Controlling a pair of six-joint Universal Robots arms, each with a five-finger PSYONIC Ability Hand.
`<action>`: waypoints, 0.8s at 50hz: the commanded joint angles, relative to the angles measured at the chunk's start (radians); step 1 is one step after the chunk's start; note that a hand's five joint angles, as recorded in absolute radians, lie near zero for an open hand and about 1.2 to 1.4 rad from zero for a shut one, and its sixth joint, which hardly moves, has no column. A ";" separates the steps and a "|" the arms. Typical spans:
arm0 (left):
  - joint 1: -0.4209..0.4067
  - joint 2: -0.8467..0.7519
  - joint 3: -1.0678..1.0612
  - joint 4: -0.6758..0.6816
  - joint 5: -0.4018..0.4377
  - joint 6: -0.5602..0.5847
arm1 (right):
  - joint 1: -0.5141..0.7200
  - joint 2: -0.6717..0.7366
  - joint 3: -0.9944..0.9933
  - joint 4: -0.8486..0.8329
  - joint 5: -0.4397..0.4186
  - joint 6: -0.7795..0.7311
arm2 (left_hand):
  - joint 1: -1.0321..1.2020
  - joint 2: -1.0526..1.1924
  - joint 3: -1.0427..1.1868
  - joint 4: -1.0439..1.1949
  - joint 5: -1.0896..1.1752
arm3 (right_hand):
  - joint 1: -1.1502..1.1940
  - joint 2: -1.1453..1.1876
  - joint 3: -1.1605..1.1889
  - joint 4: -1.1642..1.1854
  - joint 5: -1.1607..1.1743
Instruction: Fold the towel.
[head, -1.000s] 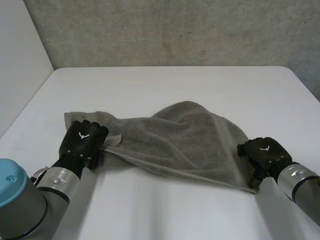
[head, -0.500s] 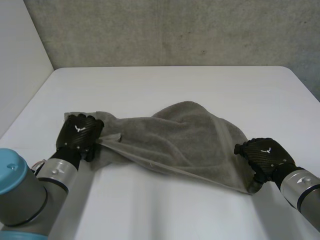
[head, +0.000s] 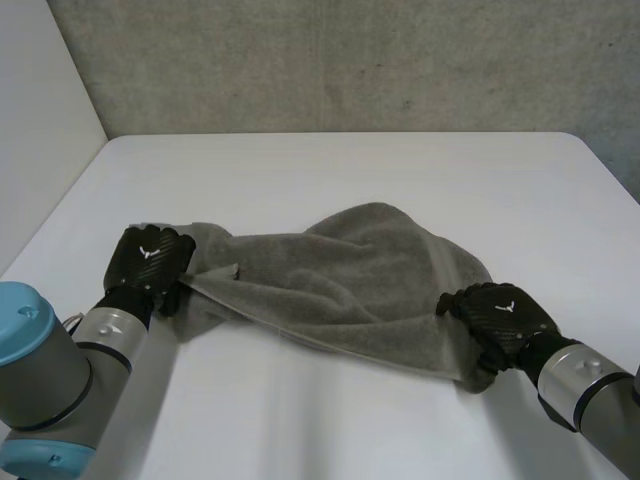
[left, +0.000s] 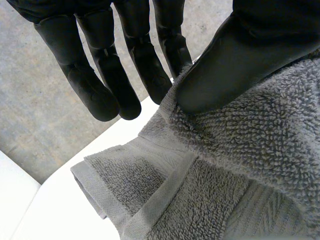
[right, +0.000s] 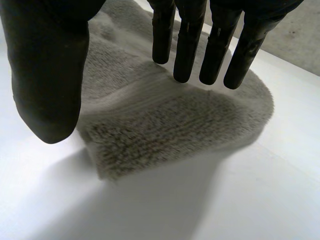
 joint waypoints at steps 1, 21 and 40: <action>0.001 -0.001 0.000 0.000 0.000 -0.001 | 0.035 0.000 0.012 -0.006 -0.017 -0.006 | -0.022 -0.105 -0.142 -0.118 -0.243 | -0.069 -0.306 -0.066 -0.041 -0.016; -0.001 0.001 -0.008 0.000 0.002 -0.003 | 0.052 0.083 -0.004 -0.129 0.017 -0.084 | -0.022 -0.105 -0.142 -0.118 -0.243 | -0.040 -0.276 -0.037 -0.012 0.013; -0.007 0.002 -0.013 0.000 0.001 -0.003 | 0.034 0.084 -0.008 -0.240 0.221 -0.180 | -0.022 -0.105 -0.142 -0.118 -0.243 | 0.151 -0.085 0.154 0.179 0.204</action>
